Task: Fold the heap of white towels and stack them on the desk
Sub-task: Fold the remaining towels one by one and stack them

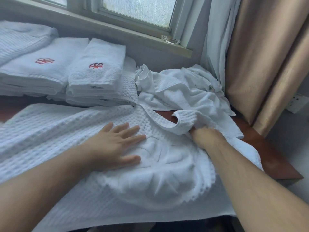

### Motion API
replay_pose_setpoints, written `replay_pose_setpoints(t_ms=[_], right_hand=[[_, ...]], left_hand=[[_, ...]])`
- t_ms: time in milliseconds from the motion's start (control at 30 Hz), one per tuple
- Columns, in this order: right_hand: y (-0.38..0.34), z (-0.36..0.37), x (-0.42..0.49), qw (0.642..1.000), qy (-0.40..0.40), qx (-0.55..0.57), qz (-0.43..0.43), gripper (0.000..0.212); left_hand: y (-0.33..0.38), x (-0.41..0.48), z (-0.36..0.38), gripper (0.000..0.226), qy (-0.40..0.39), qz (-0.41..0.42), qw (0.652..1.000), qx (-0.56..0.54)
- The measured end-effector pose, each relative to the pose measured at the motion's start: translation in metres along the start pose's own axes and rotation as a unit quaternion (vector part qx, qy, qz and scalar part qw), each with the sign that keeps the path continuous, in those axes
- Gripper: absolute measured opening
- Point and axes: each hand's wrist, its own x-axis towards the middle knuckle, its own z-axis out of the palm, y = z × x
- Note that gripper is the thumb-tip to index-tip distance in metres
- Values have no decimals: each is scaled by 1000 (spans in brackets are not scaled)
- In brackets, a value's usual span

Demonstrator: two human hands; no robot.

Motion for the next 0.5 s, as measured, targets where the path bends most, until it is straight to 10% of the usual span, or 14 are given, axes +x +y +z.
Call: replay_pose_setpoints(t_ms=[333, 500], right_hand=[[42, -11, -5, 999, 37, 16, 10, 45], [15, 7, -29, 997, -16, -23, 65, 106]], left_hand=[[1, 11, -6, 77, -20, 8, 1000, 9], [4, 6, -1, 77, -17, 6, 1000, -3]])
